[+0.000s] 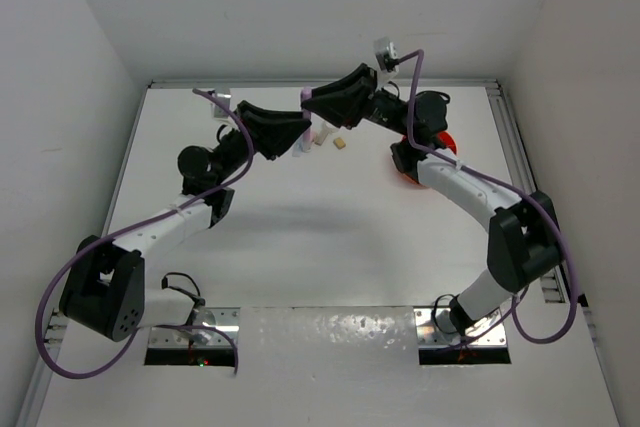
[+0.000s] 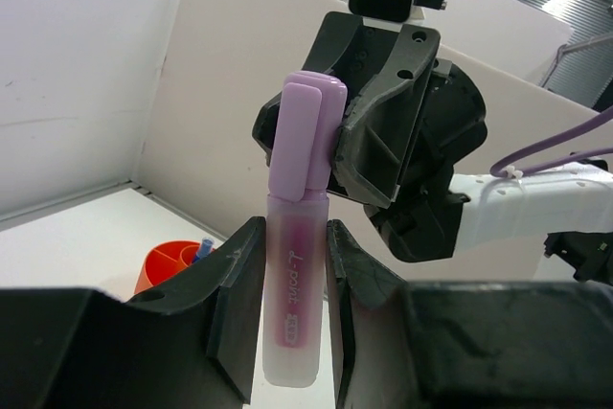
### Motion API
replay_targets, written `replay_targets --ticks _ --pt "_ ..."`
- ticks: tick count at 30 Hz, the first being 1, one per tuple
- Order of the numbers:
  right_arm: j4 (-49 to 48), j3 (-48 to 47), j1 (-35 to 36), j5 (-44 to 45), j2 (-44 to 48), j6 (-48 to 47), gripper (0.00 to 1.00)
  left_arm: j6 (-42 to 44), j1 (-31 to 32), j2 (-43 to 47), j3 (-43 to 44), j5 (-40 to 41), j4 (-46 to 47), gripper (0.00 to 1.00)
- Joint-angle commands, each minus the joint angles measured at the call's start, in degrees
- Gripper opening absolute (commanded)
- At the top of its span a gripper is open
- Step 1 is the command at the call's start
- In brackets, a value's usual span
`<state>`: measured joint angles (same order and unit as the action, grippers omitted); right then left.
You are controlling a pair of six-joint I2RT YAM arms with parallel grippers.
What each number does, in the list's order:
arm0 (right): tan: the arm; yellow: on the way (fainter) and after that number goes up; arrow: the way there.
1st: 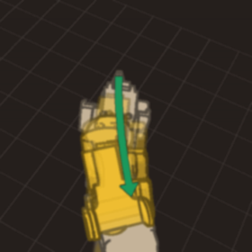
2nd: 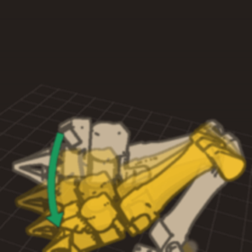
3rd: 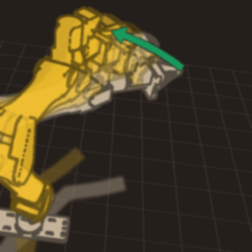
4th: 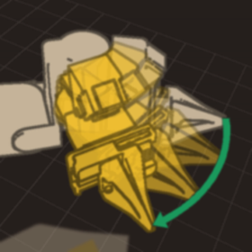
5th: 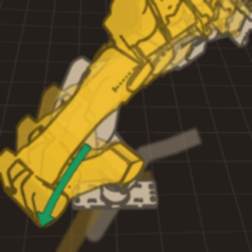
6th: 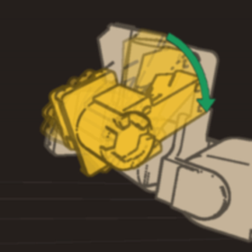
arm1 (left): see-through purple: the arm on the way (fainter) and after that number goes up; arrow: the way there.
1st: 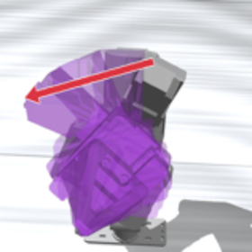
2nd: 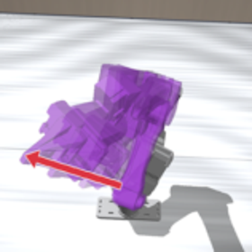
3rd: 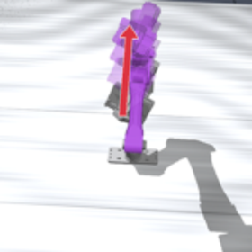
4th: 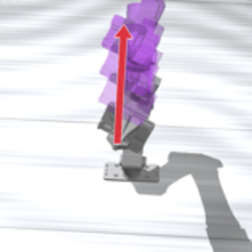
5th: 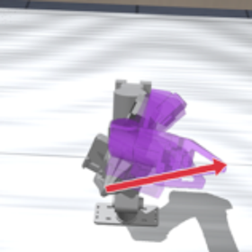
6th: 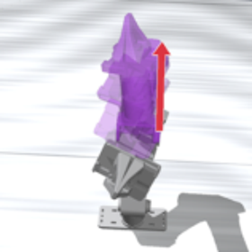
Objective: Sort the stationery into containers
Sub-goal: Close the pen cap on the pen.
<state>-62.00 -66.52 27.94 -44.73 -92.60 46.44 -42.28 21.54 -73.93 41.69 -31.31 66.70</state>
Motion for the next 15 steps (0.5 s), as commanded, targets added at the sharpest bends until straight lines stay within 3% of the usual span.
replay_targets --ticks 1,5,15 --pt "7.76 3.50 1.50 -7.92 1.54 -3.98 0.00 0.53 -1.15 2.21 3.40 11.00 28.05 0.00" --pt "16.36 4.20 1.85 -8.44 3.91 -9.16 0.00 1.41 -1.94 2.91 2.43 11.27 29.54 0.00" --pt "19.64 7.28 4.31 -8.18 3.30 -11.37 0.00 2.82 -1.59 3.97 1.11 10.40 29.63 0.00"
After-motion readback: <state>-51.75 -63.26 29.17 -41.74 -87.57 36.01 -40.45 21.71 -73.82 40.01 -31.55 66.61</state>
